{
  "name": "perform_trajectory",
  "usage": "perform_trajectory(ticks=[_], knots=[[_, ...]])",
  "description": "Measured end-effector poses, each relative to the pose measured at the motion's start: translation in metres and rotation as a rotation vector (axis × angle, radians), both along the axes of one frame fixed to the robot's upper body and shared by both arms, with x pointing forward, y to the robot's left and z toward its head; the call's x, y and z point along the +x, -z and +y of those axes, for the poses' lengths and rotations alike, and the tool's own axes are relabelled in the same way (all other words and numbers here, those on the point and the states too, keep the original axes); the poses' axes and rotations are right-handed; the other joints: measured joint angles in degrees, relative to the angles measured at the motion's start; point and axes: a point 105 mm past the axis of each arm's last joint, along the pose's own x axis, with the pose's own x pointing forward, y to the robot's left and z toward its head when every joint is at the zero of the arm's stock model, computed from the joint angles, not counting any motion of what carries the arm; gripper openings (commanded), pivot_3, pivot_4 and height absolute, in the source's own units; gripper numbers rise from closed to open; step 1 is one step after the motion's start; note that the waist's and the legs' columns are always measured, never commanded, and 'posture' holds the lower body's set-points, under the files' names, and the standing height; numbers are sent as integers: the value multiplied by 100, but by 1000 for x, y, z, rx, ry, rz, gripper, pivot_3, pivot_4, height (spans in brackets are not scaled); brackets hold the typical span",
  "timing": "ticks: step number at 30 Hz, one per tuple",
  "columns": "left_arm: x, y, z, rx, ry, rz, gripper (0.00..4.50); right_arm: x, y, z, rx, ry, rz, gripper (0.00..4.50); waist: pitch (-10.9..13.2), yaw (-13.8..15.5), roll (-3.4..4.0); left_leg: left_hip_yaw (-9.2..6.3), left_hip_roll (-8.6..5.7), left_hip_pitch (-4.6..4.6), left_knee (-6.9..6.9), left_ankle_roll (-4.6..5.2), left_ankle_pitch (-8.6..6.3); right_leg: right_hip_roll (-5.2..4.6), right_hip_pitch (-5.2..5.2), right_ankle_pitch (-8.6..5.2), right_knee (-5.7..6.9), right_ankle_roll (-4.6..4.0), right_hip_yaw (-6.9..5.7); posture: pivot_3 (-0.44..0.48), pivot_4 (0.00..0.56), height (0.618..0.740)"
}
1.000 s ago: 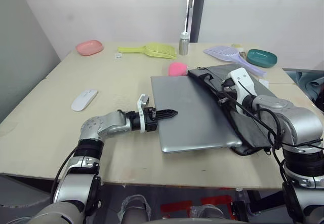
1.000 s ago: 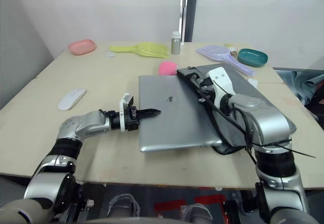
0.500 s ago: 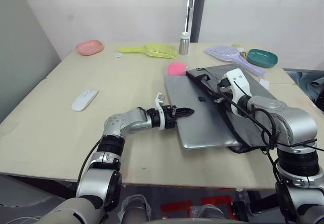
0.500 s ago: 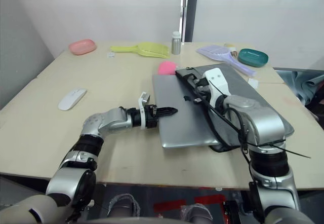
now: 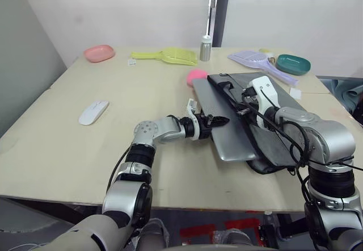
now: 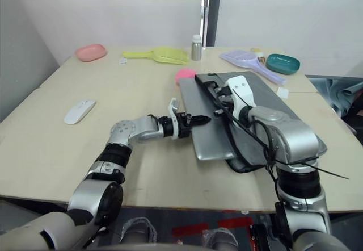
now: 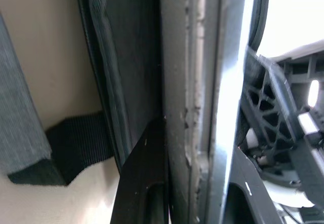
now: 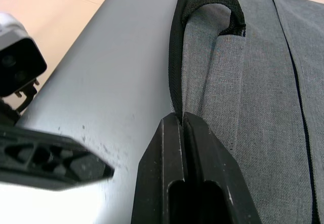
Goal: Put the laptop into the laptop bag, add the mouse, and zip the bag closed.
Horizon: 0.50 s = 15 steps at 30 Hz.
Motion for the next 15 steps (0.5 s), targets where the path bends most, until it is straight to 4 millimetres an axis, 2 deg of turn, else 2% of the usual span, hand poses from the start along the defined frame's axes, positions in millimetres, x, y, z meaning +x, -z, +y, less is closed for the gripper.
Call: perform_trajectory(ticks=[8,15], knots=[[1,-2,-17,-29,3,16,291,0,1,1,8,0,4,8,1,7,1,0,0,1,-1,1,0,-1,0,1,1,1,1,0,150,740],[12,-4,-14,-64,-61,49,291,-2,1,3,12,-9,11,8,2,-2,3,2,-1,0,-5,4,1,-1,0,1,-6,2,1,0,150,740]])
